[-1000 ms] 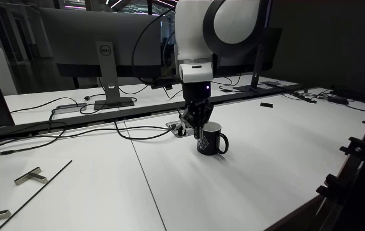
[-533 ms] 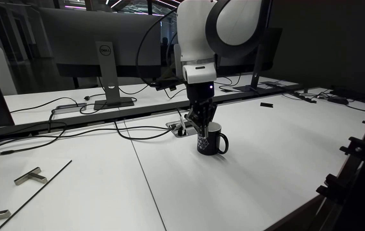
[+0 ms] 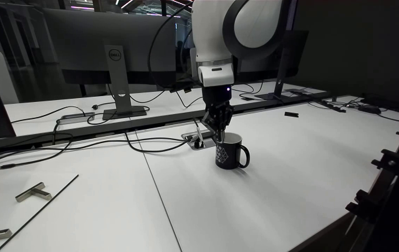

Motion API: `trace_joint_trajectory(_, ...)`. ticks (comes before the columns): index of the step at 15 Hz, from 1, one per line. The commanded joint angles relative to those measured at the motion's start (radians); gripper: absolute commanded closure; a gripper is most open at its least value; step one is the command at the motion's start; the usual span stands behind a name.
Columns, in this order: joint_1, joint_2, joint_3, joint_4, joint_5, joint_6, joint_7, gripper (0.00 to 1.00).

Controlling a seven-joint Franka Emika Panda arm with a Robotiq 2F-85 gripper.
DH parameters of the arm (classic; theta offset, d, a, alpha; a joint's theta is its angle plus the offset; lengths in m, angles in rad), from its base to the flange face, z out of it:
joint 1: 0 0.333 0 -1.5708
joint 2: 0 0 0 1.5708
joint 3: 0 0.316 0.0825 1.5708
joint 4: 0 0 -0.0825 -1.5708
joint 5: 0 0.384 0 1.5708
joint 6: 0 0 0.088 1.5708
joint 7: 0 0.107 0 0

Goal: Push the cup to the right on the table

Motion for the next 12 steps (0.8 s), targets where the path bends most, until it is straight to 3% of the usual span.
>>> trace_joint_trajectory(1, 0.011, -0.020, -0.008, -0.001, -0.022, 0.002, 0.000, 1.00)
trace_joint_trajectory(8, 0.010, -0.011, -0.004, 0.001, -0.016, 0.001, 0.000, 0.99)
trace_joint_trajectory(12, -0.032, 0.058, 0.079, 0.079, -0.051, -0.078, 0.000, 1.00)
